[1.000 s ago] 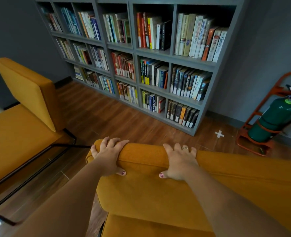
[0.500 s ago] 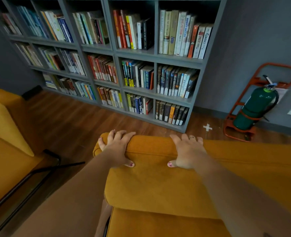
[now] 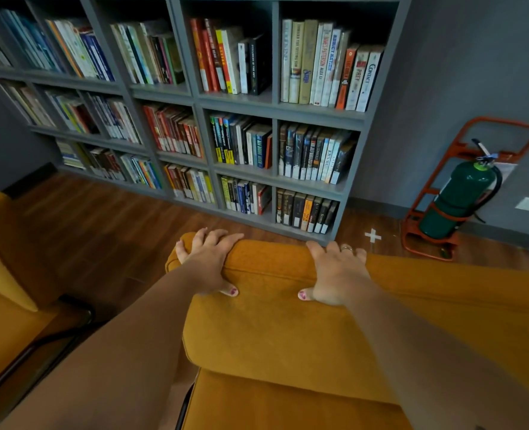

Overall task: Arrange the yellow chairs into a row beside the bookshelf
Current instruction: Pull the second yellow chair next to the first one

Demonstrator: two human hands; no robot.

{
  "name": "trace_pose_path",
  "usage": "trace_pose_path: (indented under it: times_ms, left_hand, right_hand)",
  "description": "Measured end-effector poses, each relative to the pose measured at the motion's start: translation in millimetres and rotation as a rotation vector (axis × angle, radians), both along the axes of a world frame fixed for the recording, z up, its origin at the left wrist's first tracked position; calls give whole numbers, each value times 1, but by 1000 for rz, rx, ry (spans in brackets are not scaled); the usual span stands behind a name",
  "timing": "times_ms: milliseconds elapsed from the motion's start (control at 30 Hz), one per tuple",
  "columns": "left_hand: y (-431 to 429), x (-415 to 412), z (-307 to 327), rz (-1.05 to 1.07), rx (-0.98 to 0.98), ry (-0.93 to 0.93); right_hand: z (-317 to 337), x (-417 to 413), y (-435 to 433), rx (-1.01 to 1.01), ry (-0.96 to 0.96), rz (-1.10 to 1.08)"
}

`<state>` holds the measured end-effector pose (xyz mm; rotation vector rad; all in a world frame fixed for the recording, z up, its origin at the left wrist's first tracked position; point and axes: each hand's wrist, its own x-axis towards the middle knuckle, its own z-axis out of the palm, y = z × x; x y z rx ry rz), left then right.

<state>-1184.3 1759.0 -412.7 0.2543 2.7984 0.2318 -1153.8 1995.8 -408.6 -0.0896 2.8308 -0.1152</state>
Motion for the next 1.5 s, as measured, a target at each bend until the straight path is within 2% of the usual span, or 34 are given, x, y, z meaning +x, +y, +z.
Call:
trace_pose_path:
  times_ms: [800,1033,1133,1233,1400,1500]
  left_hand:
    - [-13,-102,1,-162,-20,-41]
    - [-12,-97,8,-155,-54,-91]
    - [-2,-94,12,-70,-63,-115]
    - [22,-89,12,-18,-94,-73]
    - [116,-57,9,-218,-114,64]
    - [187,-38,9,-329,-89,77]
  right_hand:
    - [-2,-70,-20,43,-17,-154]
    - [3,-52,-9,-71,-25,-151]
    - [2,-41,12,-118,-3,-219]
    - [-2,-26,57,-80,72,-374]
    - [-3,12,152,-19,74,-606]
    - [-4,27,197,-12,72,-690]
